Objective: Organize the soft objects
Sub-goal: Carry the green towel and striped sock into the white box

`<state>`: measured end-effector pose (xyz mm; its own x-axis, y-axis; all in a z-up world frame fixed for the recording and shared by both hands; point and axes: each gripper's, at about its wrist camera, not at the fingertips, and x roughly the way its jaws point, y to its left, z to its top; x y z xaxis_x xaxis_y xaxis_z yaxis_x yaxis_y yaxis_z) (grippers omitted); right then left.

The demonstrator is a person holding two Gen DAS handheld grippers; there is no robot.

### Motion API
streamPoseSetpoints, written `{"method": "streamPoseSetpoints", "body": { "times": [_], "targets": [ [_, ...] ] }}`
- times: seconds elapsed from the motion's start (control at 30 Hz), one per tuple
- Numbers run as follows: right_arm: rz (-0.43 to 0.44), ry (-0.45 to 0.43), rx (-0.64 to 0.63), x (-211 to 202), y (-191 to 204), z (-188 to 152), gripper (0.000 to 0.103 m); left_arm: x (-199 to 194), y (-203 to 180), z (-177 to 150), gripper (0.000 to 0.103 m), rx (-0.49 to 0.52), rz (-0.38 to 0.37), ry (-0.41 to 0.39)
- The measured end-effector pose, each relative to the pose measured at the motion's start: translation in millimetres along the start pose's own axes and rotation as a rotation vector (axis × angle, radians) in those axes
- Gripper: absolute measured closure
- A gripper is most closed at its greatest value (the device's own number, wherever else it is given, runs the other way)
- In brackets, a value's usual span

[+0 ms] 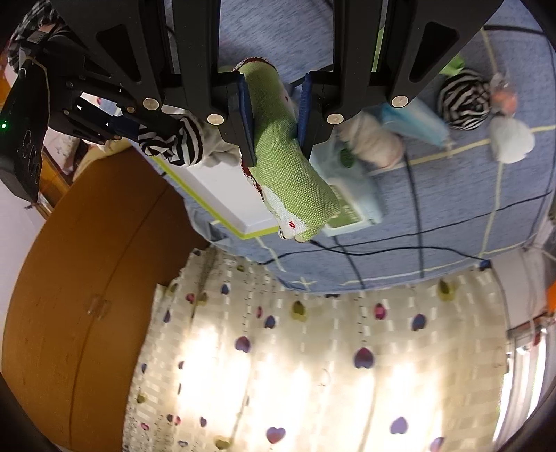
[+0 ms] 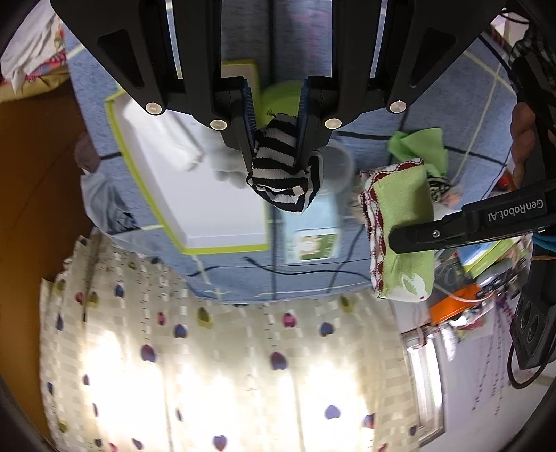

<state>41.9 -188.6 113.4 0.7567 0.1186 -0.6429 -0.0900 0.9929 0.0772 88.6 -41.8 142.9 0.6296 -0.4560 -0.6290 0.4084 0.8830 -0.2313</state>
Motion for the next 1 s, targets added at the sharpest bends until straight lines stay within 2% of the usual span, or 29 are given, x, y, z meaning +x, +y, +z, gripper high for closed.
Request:
{"method": "streamPoseSetpoints", "body": {
  "times": [0.27,0.5,0.73,1.0],
  "targets": [
    [-0.091,0.016,0.063,2.0,-41.2,-0.8,0.082,39.6,-21.7,17.4,0.082,0.020,-0.091,0.054],
    [-0.145,0.037,0.103,10.7,-72.3,-1.2,0.082,73.6,-37.6,26.1,0.082,0.039,-0.120,0.098],
    [-0.169,0.063,0.123,23.1,-86.6,-3.5,0.082,104.7,-47.3,31.8,0.082,0.035,-0.154,0.143],
    [-0.151,0.076,0.121,30.3,-89.2,-5.9,0.082,131.4,-57.3,37.1,0.082,0.047,-0.163,0.178]
  ]
}}
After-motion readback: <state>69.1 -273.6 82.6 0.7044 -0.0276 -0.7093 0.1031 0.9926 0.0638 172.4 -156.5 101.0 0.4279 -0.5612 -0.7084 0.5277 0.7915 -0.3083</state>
